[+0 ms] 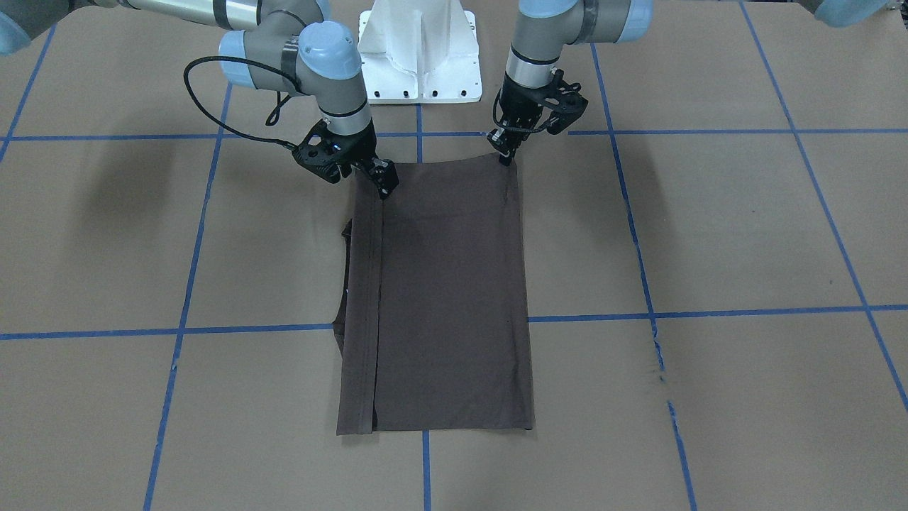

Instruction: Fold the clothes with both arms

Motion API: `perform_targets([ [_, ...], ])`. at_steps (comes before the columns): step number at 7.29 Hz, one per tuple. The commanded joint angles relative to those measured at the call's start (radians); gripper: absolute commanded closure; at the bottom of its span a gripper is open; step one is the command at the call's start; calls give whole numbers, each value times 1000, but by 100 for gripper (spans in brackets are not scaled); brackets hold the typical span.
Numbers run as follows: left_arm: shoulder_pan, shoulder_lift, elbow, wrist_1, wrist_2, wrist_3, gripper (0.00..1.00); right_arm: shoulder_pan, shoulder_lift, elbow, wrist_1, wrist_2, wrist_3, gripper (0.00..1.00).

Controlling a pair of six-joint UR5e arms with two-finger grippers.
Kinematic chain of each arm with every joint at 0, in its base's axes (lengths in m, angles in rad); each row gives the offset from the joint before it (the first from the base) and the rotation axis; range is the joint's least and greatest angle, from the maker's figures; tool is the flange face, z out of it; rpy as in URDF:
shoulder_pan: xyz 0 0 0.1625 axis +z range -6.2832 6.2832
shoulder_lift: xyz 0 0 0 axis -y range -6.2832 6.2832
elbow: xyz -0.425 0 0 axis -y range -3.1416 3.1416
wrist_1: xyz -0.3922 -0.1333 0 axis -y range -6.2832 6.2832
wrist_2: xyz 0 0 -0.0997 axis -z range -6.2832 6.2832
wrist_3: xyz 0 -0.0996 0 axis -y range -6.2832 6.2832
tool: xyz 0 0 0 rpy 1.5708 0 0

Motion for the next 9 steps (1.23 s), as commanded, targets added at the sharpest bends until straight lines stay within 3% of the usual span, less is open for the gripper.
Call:
perform_targets([
  [1,0,0,-13,14,0,1,100,-1,2,-5,-1,2,-1,0],
  [8,2,1,-13,14,0,0,100,-18,5,-10,-11,0,-1,3],
  [9,0,1,-13,14,0,1,100,-18,6,-10,-11,0,-1,30],
])
